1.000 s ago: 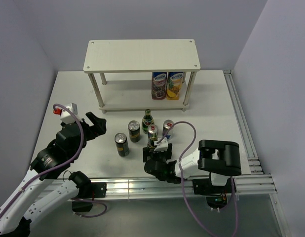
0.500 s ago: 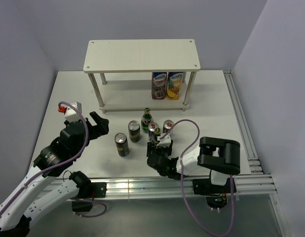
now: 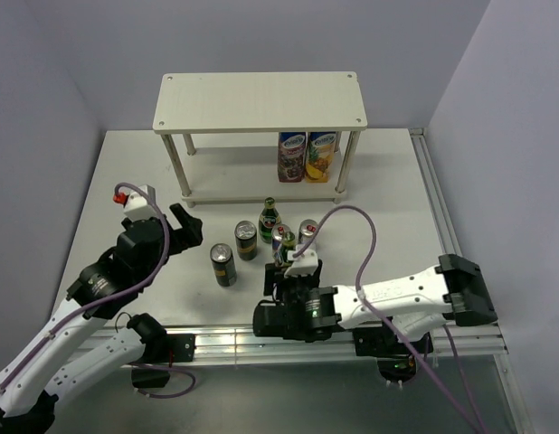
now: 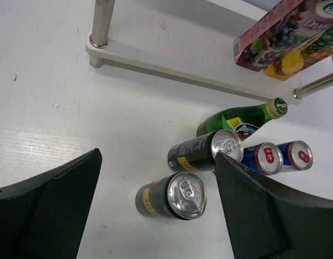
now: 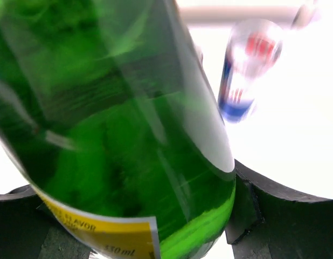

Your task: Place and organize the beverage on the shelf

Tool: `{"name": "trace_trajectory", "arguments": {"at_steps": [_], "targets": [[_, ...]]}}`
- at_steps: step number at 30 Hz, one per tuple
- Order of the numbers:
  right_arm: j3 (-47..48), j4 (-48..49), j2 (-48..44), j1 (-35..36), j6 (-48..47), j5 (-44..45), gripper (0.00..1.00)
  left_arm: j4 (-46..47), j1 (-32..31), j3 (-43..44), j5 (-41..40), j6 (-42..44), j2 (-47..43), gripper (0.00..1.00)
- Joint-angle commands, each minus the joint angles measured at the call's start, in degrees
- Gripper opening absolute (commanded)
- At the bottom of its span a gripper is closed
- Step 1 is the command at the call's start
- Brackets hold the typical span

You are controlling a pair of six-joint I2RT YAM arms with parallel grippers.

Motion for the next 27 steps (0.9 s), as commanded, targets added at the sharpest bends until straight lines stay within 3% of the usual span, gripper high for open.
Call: {"name": "trace_trajectory", "arguments": {"at_steps": [1,2,3,4,5,8,12,19,27], "targets": [[11.5,-13.7,-5.2,-1.4,-7.9,13.5,0.0,0.5,-0.2,1.9,-0.3,2.1,1.6,0.93],[14.6,-9.2,-5.8,-3.6,-16.1,11.8,0.0,0.3,-0.2,2.3,-0.7,2.4,2.0,0.93],[15.2,-3.4,-7.8,-4.9,-35.2,10.0,0.0,0.0,-0.2,2.6,-1.3,2.7,2.3,0.93],[15.1,11.8,-9.1,-6.5,-45.8,6.6,0.0,-0.4,-0.2,3.3,-1.5,3.8,2.4,0.93],[15.6,16.6,-10.3,-8.5,-52.9,2.5,0.0,-0.5,-0.2,3.6,-2.6,4.0,2.8,0.94],[21.4,22.2,-12.6,-17.6,-65.0,-7.5,0.0,1.0,-0.2,2.8,-2.5,4.8,2.1,0.94],[32.8,22.8,-9.1,-28.2,-76.7,-12.3,0.0,2.6,-0.1,1.0,-0.7,4.8,0.2,0.94],[55.5,20.4,1.3,-47.2,-75.3,-26.3,0.0,2.5,-0.2,0.9,-1.6,5.2,0.2,0.94],[71.7,17.4,17.3,-56.5,-72.9,-31.4,0.0,3.0,-0.1,0.5,-1.3,5.5,-1.0,0.94]]}}
